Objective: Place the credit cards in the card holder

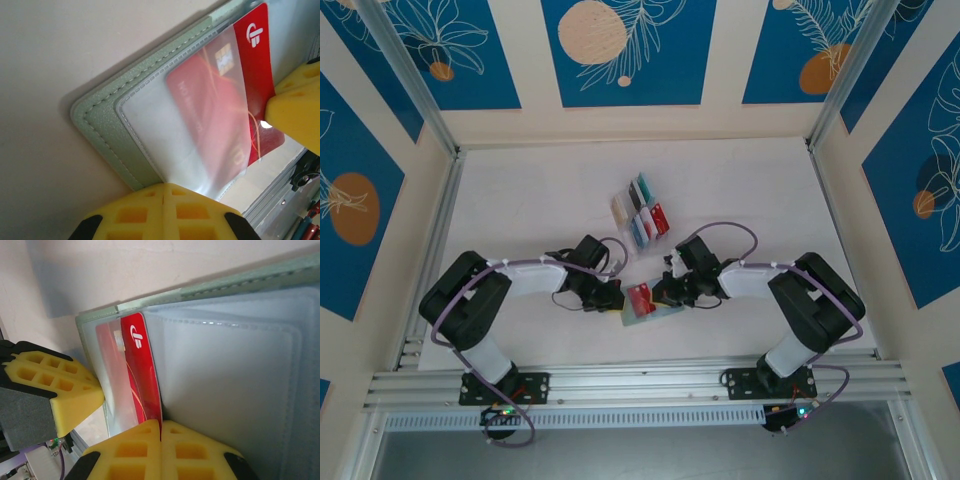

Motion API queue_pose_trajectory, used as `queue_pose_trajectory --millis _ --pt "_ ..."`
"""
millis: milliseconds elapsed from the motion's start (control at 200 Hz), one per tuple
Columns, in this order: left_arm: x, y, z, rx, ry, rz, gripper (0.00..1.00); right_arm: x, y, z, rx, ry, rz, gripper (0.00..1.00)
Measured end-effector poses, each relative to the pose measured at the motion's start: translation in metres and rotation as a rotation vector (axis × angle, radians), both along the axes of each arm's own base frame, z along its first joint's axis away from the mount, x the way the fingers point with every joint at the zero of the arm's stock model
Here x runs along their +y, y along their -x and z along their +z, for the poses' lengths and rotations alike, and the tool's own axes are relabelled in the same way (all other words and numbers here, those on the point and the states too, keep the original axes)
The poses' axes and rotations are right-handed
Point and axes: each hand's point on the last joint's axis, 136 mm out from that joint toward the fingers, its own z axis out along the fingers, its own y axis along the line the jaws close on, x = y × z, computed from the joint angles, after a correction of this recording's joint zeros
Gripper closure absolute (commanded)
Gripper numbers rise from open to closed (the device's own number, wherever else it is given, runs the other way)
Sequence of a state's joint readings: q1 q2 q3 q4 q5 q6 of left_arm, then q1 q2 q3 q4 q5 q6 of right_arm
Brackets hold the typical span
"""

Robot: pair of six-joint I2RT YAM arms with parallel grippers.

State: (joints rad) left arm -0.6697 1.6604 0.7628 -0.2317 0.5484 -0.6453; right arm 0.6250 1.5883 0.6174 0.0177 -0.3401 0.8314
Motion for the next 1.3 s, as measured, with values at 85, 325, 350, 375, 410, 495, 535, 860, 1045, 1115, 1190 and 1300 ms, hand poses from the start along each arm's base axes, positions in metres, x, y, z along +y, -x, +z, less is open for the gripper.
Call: queue_pose_trajectory --millis 85,325,350,375,410,495,535,860,1045,1115,1190,1300 --pt "0.0 0.0 0.0 0.0 0.003 0.0 1.0 0.004 0.001 0.001 -0.005 -0.003 0.012 0.98" --pt "-0.001 0.0 -0.001 0.004 0.005 0.001 1.0 0.016 0.004 -0.001 0.0 -0.001 0.035 0.97" --pt "-0.001 0.0 -0.001 0.004 0.005 0.001 1.0 0.017 0.004 -0.001 0.001 0.002 0.034 0.97" --pt "-0.001 0.0 -0.001 0.004 0.005 0.001 1.0 0.017 0.005 -0.002 0.001 0.004 0.033 0.96" --pt "-0.001 0.0 -0.001 0.004 0.005 0.001 1.0 0.017 0.004 -0.002 0.001 0.009 0.031 0.95" --pt "-0.001 0.001 -0.001 0.005 0.005 0.001 1.0 0.017 0.005 -0.002 0.0 0.016 0.029 0.92" --pt "-0.001 0.001 -0.001 0.005 0.005 0.001 1.0 0.017 0.004 -0.002 0.002 0.021 0.028 0.89" --pt "-0.001 0.001 -0.002 0.001 0.013 0.004 1.0 0.012 0.0 0.007 -0.039 0.078 0.041 0.6" --pt "-0.001 0.001 -0.002 0.0 0.015 0.005 1.0 -0.007 -0.007 0.009 -0.04 0.116 0.012 0.58" --pt "-0.001 0.001 -0.002 0.001 0.016 0.005 1.0 -0.012 -0.008 0.008 -0.04 0.135 0.01 0.62" --pt "-0.001 0.001 -0.002 0.001 0.017 0.005 1.0 -0.018 -0.009 0.008 -0.044 0.173 0.012 0.67" --pt "-0.001 0.001 -0.002 0.002 0.019 0.001 1.0 -0.025 -0.014 0.01 -0.074 0.227 0.028 0.7"
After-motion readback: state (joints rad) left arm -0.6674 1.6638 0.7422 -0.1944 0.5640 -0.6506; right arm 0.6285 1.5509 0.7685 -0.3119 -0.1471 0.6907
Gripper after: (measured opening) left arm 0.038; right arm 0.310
